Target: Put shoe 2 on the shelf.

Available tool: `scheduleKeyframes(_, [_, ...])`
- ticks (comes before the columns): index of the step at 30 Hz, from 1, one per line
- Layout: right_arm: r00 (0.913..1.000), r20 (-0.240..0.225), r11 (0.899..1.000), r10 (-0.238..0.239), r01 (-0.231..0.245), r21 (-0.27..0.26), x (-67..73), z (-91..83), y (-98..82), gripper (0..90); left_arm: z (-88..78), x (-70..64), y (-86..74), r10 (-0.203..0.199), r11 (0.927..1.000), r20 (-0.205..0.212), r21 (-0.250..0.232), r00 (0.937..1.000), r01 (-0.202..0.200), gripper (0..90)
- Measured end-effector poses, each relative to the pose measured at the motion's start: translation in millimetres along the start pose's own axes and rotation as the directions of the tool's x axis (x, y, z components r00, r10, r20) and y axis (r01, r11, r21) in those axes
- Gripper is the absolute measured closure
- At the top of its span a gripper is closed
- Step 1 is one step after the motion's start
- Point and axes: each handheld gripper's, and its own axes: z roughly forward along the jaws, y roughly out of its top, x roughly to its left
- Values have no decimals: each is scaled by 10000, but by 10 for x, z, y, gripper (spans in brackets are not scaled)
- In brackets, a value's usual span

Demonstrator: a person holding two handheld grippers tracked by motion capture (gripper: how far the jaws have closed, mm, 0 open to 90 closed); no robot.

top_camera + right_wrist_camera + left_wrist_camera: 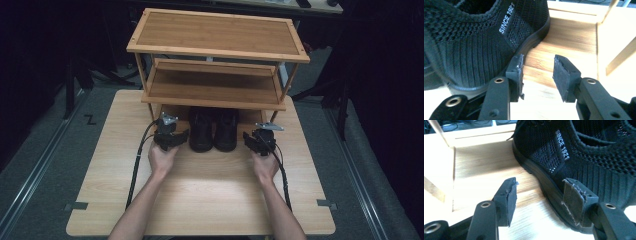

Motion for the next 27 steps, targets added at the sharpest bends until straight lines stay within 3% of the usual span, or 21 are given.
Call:
scheduleKeyframes(5, [9998, -179, 9992, -54, 47, -396, -42, -182, -61, 554, -122, 9, -42, -87, 9996, 195, -279, 9998, 92, 429])
scheduleKeyframes(13, [9995, -293, 9981, -81, 63, -608, -86, -363, -152, 530, -346, 19, -159, 246, 9992, 359, -312, 9991, -234, 414])
scheduleKeyframes(27, [9987, -515, 9966, -5, -38, -824, -244, -669, -419, 531, -748, 170, -554, -4, 9985, 129, -544, 9999, 11, 404])
